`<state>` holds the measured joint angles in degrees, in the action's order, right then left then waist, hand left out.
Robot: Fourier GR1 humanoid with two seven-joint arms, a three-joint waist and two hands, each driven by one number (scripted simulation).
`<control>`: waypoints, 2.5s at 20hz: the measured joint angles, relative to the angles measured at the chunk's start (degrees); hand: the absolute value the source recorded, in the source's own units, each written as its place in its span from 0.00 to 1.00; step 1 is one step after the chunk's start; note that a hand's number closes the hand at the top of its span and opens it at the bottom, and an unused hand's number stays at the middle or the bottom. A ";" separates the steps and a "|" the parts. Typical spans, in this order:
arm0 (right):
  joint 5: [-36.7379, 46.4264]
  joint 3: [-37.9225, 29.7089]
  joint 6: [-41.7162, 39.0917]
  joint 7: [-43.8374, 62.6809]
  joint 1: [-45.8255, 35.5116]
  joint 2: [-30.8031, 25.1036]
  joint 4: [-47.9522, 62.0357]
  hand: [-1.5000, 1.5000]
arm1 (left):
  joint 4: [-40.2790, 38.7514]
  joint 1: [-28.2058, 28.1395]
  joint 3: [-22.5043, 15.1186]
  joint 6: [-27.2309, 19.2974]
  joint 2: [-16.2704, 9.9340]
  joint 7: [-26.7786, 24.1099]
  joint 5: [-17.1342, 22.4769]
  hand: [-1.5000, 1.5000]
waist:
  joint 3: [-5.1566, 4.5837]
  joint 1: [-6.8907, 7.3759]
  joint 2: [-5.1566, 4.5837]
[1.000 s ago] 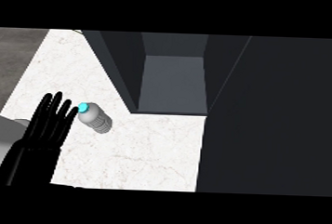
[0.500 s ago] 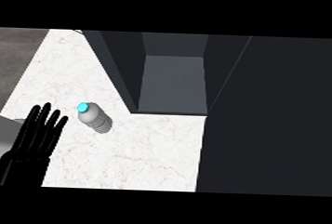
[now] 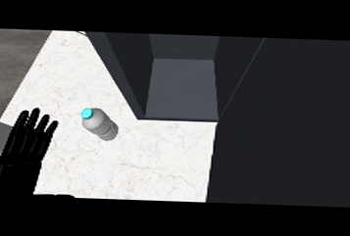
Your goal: Pick up the bottled water, place it into the cabinet and close the cabinet
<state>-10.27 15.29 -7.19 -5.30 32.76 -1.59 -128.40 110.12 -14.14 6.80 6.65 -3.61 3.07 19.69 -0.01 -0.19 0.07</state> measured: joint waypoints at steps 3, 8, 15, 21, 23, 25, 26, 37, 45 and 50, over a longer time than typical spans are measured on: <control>-0.33 -0.74 -0.03 -0.69 -0.99 -0.20 1.58 0.00 | -3.09 2.38 1.83 0.45 -1.01 -0.90 -0.15 0.00 | 0.01 -0.01 -0.02; -1.25 -0.77 -0.96 -1.37 0.73 -1.53 0.34 0.00 | -11.12 4.48 3.07 2.87 -1.76 -6.45 -2.38 0.00 | 0.00 -0.10 -0.03; -1.51 -0.89 -1.50 -2.84 1.61 -2.19 0.63 0.00 | -24.45 10.46 5.80 5.34 -4.45 -11.30 -4.10 0.00 | 0.00 -0.25 -0.05; -1.79 -0.05 -2.02 -4.35 3.52 -2.52 0.33 0.00 | -36.72 15.81 7.47 7.10 -6.08 -15.16 -5.01 0.00 | -0.01 -0.36 -0.06; -2.16 -0.51 -2.30 -4.34 3.84 -3.06 -0.12 0.00 | -41.39 17.61 8.04 7.09 -6.15 -17.10 -5.48 0.00 | -0.02 -0.39 -0.07; -1.60 0.49 -2.20 -4.87 4.66 -2.83 -0.53 0.00 | -46.10 19.50 8.56 6.97 -6.05 -18.92 -5.81 0.00 | -0.01 -0.46 -0.08; -0.76 1.58 -1.59 -4.60 4.85 -2.41 -0.91 0.00 | -47.80 20.15 8.88 7.19 -6.23 -19.33 -5.65 0.00 | -0.01 -0.44 -0.08; -2.92 0.30 -3.36 -6.90 6.50 -4.00 -0.21 0.00 | -76.12 32.12 12.28 13.16 -9.65 -30.39 -5.89 0.00 | -0.07 -0.89 -0.22; -0.67 2.11 -2.56 -7.15 6.49 -3.94 -0.20 0.00 | -90.65 38.19 12.52 15.31 -10.35 -39.18 -8.30 0.00 | -0.12 -1.20 -0.39; -0.93 1.94 -2.02 -6.55 5.41 -3.98 0.08 0.00 | -95.73 41.22 13.12 16.73 -11.21 -40.53 -8.37 0.00 | -0.11 -1.17 -0.42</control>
<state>-11.20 17.23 -9.21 -11.85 38.17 -5.57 -128.32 14.39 27.08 19.92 23.39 -14.82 -37.46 11.33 -0.13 -1.36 -0.35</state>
